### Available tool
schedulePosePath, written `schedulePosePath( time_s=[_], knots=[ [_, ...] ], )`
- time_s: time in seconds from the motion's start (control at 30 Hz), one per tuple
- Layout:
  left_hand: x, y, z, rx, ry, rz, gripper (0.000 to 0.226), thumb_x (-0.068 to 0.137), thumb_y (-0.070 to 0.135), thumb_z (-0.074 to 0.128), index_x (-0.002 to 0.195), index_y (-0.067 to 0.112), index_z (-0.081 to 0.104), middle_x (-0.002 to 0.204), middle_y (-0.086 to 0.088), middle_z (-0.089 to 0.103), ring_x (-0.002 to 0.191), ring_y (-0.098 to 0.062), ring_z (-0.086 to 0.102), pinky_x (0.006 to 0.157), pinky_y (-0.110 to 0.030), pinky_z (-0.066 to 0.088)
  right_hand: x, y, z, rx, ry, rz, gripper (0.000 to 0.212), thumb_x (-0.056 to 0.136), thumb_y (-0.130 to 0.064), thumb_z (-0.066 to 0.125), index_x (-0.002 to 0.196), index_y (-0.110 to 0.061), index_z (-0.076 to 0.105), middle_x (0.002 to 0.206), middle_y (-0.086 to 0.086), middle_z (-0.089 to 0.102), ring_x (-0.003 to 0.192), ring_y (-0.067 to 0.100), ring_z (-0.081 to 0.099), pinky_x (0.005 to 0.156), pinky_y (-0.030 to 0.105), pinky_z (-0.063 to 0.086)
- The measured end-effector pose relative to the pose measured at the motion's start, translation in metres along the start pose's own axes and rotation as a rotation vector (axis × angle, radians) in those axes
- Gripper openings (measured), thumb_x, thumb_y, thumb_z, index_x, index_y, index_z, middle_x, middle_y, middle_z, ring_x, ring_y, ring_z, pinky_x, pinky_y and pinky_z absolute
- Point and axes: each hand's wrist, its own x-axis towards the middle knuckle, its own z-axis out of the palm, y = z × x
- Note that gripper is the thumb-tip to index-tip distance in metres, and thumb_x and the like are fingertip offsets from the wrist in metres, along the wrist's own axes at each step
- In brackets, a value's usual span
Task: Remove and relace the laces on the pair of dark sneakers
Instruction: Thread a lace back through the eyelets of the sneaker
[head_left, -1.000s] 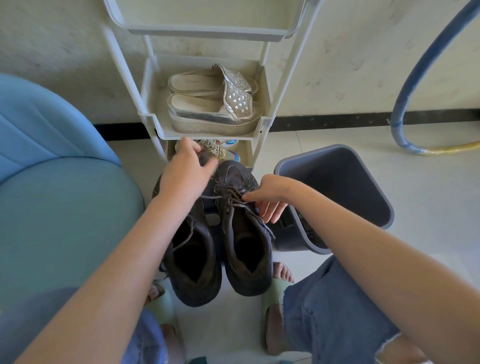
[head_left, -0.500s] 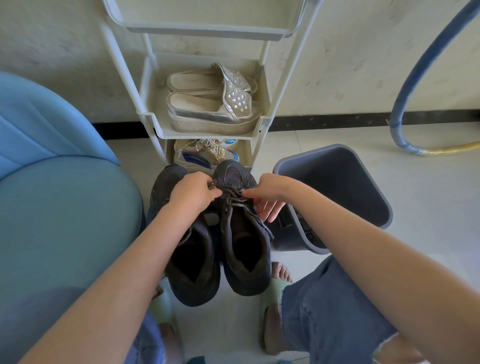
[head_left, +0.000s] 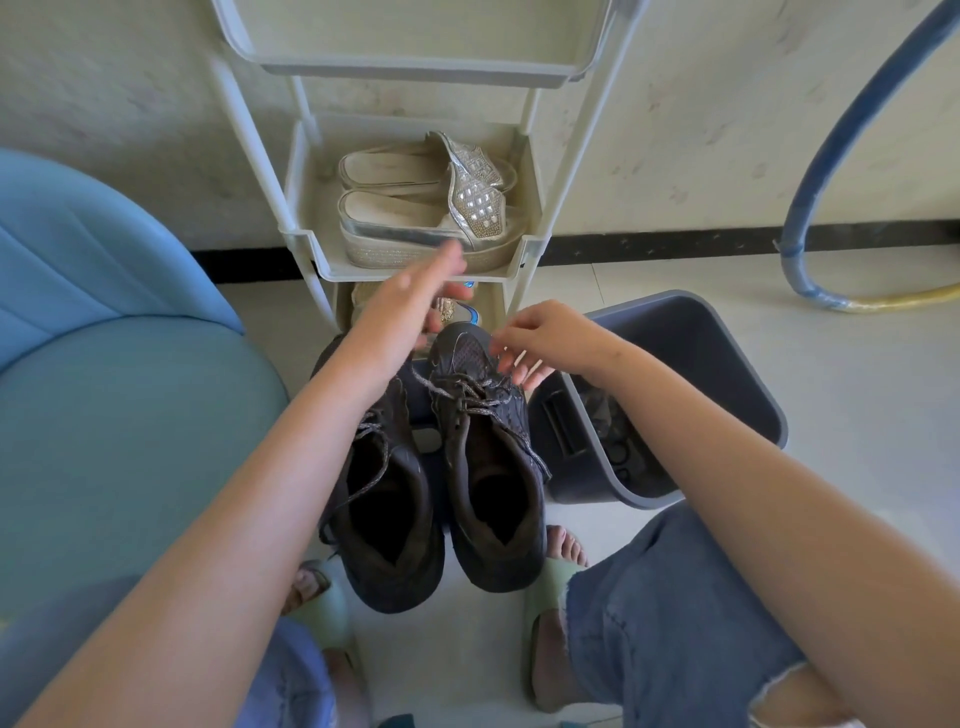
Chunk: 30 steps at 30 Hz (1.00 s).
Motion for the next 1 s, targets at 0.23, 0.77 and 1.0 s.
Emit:
schedulePosePath(
  time_s=[0.23, 0.77, 1.0],
  knots=[
    [-0.001, -0.013, 0.009, 0.186, -0.090, 0.103, 0.035, 0.097, 0.022, 0.051, 0.131, 0.033, 0.051, 0.120, 0.014, 0.057, 0.095, -0.003, 0.058, 0.079, -0.020, 0.045, 0.004, -0.013, 0.006, 0.631, -0.215, 0.004, 0.057, 0.100, -0.051, 0.029, 0.124, -0.008, 0.058, 0.105, 0.010, 0.069, 0.096, 0.025, 0.067, 0.085, 0.035, 0.055],
    [0.006, -0.020, -0.006, 0.250, 0.155, 0.095, 0.015, 0.082, 0.013, 0.072, 0.096, 0.017, 0.070, 0.077, 0.007, 0.069, 0.059, 0.009, 0.062, 0.059, -0.002, 0.045, 0.010, -0.007, 0.014, 0.425, 0.131, -0.254, 0.017, 0.089, -0.005, 0.063, 0.104, 0.003, 0.064, 0.084, 0.009, 0.067, 0.067, 0.012, 0.067, 0.065, 0.024, 0.059],
    [0.003, -0.002, -0.007, 0.049, 0.545, 0.320, 0.010, 0.095, 0.015, 0.054, 0.098, 0.009, 0.062, 0.076, 0.007, 0.064, 0.060, 0.002, 0.060, 0.064, -0.011, 0.048, 0.014, -0.002, 0.003, 0.006, 0.299, 0.067, 0.027, 0.099, -0.017, 0.047, 0.115, 0.003, 0.057, 0.109, 0.021, 0.065, 0.079, 0.031, 0.070, 0.072, 0.046, 0.059]
  ],
)
